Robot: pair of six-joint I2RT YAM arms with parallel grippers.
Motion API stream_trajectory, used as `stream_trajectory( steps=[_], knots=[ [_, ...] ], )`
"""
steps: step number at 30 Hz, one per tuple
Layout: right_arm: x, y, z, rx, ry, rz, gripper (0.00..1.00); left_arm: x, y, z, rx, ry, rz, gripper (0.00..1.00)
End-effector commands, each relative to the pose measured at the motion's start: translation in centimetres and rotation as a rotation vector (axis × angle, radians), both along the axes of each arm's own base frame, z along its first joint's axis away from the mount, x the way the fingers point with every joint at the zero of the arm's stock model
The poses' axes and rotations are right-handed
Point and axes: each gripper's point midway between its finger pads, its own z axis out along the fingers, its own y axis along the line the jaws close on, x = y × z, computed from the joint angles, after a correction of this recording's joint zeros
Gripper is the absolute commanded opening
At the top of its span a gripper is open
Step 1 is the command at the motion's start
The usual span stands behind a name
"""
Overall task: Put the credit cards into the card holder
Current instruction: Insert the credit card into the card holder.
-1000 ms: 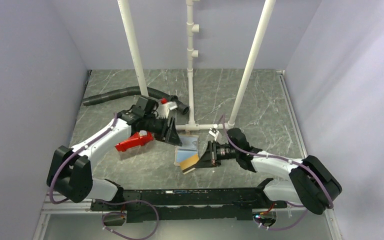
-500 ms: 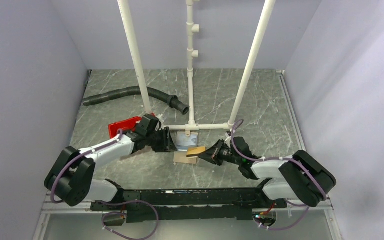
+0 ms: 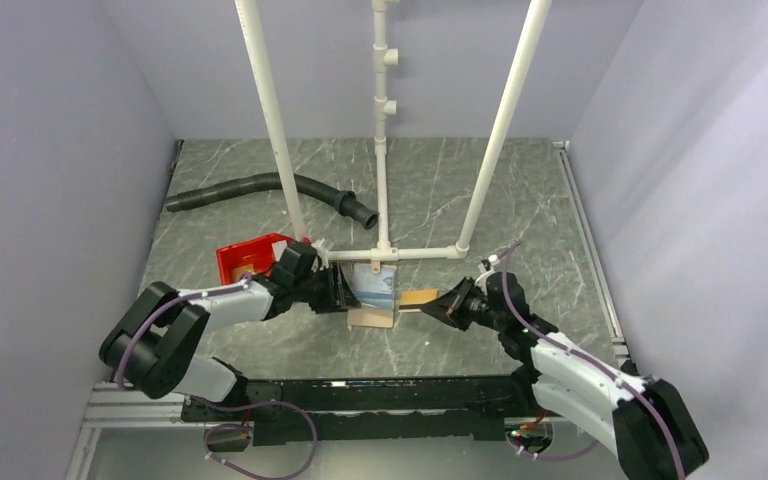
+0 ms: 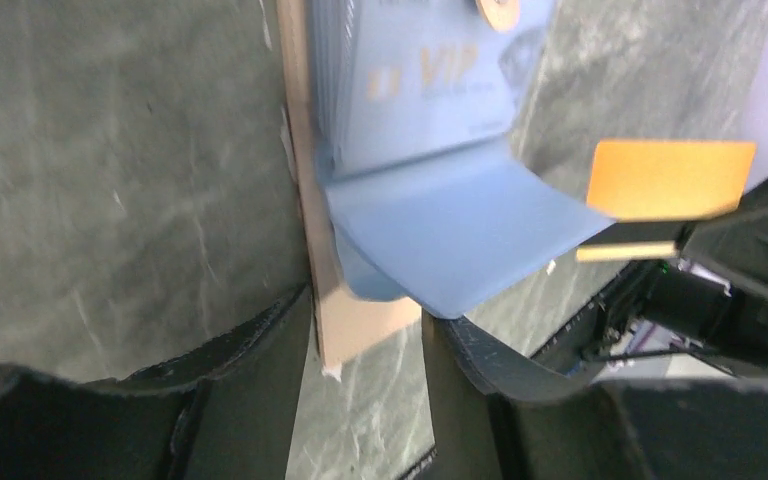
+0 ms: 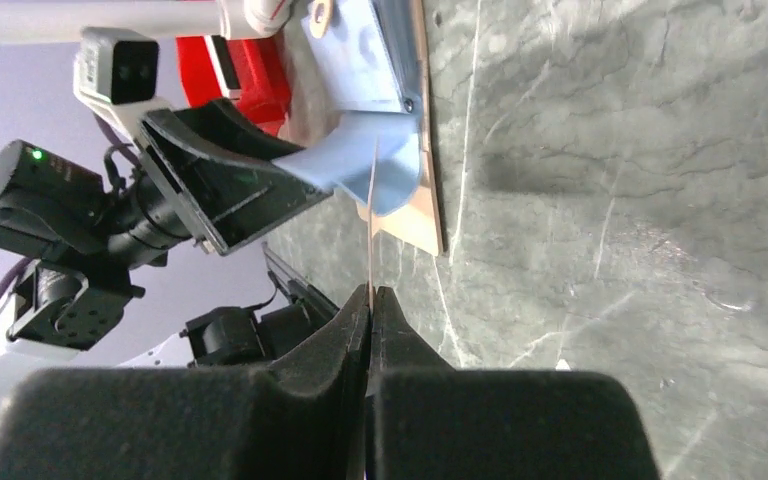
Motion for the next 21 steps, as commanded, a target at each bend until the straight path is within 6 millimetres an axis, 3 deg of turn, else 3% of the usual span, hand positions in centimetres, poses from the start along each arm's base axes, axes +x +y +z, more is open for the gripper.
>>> stream_trajectory(
  steps=[1, 6, 10, 12, 15, 17, 21],
  knots=[
    [-0.8, -0.8, 1.2, -0.034, -0.066, 0.083, 0.0, -1.4, -1.0, 4.0, -0.14, -0.078, -0.045, 0.52],
    [-0.7, 1.0, 3.7, 0.057, -0.131, 0.18, 0.0, -2.0, 0.6, 7.7, -0.109, -0.161, -0.032, 0.55],
    [0.3, 1.5, 4.7, 0.07, -0.16, 0.18, 0.0, -0.7, 1.5, 9.5, -0.085, -0.227, 0.044, 0.62],
    [0.7, 1.8, 4.7, 0.103, -0.149, 0.166, 0.0, 0.3, 1.6, 8.5, -0.047, -0.189, 0.082, 0.53],
    [1.3, 2.4, 4.7, 0.159, -0.131, 0.147, 0.0, 1.3, -0.6, 6.7, -0.066, -0.145, 0.016, 0.39],
    [1.7, 2.9, 4.5, 0.168, -0.127, 0.144, 0.0, 1.8, -1.6, 4.9, -0.078, -0.123, -0.003, 0.35],
    [2.1, 3.6, 3.8, 0.156, -0.11, 0.138, 0.0, 1.6, -1.5, 1.1, 0.012, -0.03, 0.011, 0.3]
  ],
)
